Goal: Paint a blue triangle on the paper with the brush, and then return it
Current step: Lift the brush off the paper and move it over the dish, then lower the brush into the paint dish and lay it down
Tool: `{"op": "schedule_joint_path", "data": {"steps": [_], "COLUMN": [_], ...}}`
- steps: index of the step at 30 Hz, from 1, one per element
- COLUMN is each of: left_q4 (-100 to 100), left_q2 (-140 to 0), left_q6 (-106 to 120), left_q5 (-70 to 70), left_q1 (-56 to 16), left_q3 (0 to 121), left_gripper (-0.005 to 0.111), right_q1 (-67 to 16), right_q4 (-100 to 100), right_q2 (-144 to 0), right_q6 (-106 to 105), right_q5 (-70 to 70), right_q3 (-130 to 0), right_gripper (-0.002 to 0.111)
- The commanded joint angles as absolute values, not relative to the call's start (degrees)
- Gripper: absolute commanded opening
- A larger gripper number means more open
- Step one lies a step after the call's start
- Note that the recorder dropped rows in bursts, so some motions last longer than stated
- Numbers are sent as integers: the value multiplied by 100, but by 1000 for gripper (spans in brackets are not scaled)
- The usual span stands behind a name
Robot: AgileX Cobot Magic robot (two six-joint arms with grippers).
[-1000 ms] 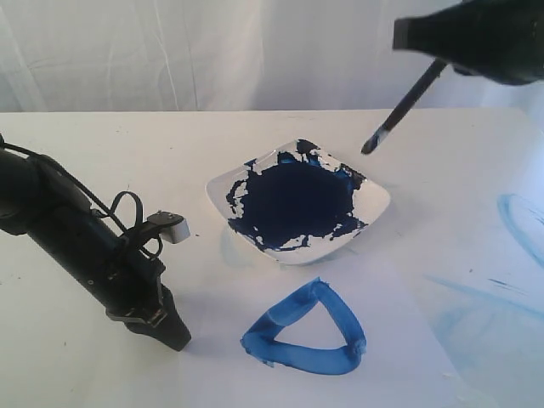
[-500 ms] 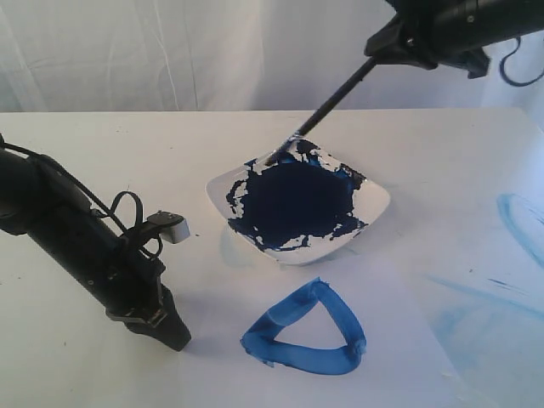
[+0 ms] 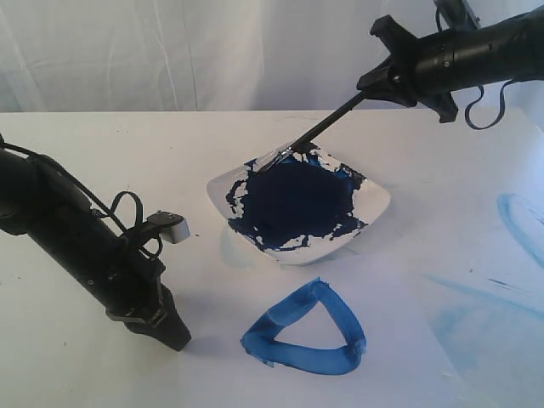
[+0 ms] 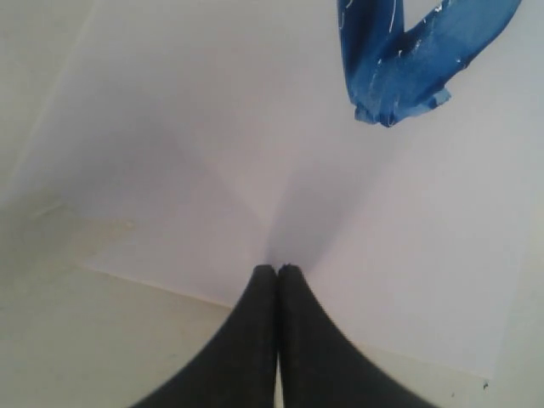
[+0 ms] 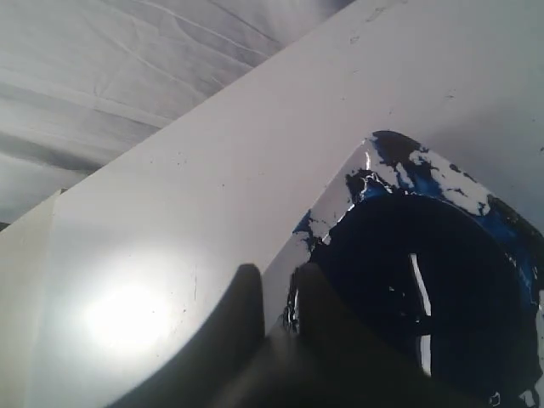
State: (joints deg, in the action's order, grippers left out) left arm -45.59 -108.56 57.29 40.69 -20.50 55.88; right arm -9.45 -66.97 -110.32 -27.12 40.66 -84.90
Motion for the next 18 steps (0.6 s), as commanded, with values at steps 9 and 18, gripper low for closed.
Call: {"op": "schedule_joint_path", "data": {"steps": [9, 18], "left_q4": [-4611, -4611], "left_q2": [-10868, -10868], "left_q6": [5702, 5702], "left_q5": [4159, 4159], "left_q1": [-2081, -2081], "left_q3": [5604, 5604], "left_gripper": [0, 0], "right_q1": [-919, -919], "right_q4": [-6733, -6745], "right_q2": [-11090, -11431], "right_q6": [-2678, -1795], "right_q5": [3958, 4009], "right_q3": [-8521, -8521], "right_gripper": [0, 0]}}
